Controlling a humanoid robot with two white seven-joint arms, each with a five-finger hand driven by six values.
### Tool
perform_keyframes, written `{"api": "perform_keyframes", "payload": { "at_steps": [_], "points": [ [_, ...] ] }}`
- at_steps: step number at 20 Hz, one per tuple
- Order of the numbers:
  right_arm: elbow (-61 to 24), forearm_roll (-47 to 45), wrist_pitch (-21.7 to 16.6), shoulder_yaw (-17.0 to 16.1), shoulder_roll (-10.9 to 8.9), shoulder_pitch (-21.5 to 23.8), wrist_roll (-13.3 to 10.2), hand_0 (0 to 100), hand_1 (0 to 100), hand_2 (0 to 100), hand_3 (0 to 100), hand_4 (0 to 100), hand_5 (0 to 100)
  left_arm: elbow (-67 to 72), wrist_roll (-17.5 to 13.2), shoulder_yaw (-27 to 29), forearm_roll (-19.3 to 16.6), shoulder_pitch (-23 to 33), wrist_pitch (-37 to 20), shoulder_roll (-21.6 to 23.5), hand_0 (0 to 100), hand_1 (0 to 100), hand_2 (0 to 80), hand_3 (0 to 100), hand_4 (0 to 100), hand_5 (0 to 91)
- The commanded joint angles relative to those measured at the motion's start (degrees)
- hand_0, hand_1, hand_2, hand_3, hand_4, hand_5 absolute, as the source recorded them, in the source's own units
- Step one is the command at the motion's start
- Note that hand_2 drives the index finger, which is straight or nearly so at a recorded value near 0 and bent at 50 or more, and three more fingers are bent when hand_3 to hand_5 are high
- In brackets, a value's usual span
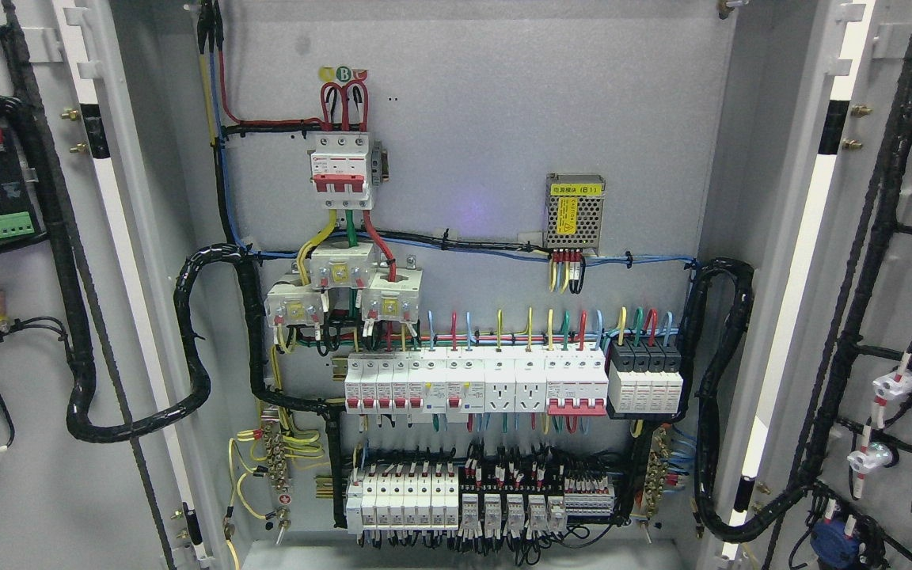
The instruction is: Open door with both hands
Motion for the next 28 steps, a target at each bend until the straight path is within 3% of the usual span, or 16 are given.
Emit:
{"api": "perform_keyframes", "payload": {
  "at_steps": [1, 11, 19, 22, 28],
  "points": [
    [1.22, -0.38, 0.06, -0.38, -0.13, -0.15, 0.04, 12, 39, 0, 0, 0, 0, 0.51, 0.13, -1.5, 0.35, 1.04, -0.71, 0.61, 12, 39, 0.0, 0, 0, 0.0],
    [-0.8, -0.82, -0.73, -0.38, -0.22, 0.02, 0.21, 12, 39, 0, 0, 0, 0, -11.6, 0.13, -3.96, 0.35, 4.72, -1.32, -1.76, 12, 39, 0.0, 0, 0, 0.0],
    [-4.49, -0.91, -1.87, 2.95, -0.66, 2.4, 0.3, 12, 39, 0, 0, 0, 0, -20.23, 0.22, -6.59, -0.61, 8.78, -1.85, -5.28, 12, 39, 0.0, 0, 0, 0.0],
    [-6.07, -0.91, -2.23, 4.1, -1.8, 2.4, 0.39, 12, 39, 0, 0, 0, 0, -23.39, 0.22, -7.47, -5.0, 8.95, -1.85, -8.87, 12, 39, 0.0, 0, 0, 0.0],
    [-7.04, -0.82, -2.76, 8.14, -3.12, 1.43, 0.39, 12, 39, 0, 0, 0, 0, -29.37, 0.31, -11.42, -10.27, 12.02, -1.85, -14.32, 12, 39, 0.0, 0, 0, 0.0]
  ]
}}
